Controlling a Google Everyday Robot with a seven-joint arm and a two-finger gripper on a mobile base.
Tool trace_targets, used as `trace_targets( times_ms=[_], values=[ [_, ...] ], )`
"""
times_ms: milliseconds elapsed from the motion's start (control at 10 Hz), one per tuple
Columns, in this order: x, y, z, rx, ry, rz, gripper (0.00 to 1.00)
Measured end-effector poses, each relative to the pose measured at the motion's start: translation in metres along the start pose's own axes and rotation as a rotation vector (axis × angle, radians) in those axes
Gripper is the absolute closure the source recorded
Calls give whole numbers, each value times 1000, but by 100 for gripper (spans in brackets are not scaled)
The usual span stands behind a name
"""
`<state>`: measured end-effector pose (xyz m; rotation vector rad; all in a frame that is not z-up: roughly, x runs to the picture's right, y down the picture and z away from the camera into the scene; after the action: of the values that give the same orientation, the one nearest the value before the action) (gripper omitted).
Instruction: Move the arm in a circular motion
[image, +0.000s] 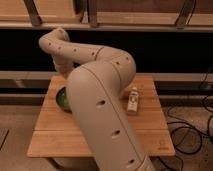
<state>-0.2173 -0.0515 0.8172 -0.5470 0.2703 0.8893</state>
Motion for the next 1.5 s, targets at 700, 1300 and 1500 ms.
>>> trace_targets(
  times_ms=[700,1300,1500],
  values=[
    [155,-123,-70,237,-7,389,100],
    [203,-300,-93,486,83,708,100],
    [116,-281,-55,475,86,564,100]
  ],
)
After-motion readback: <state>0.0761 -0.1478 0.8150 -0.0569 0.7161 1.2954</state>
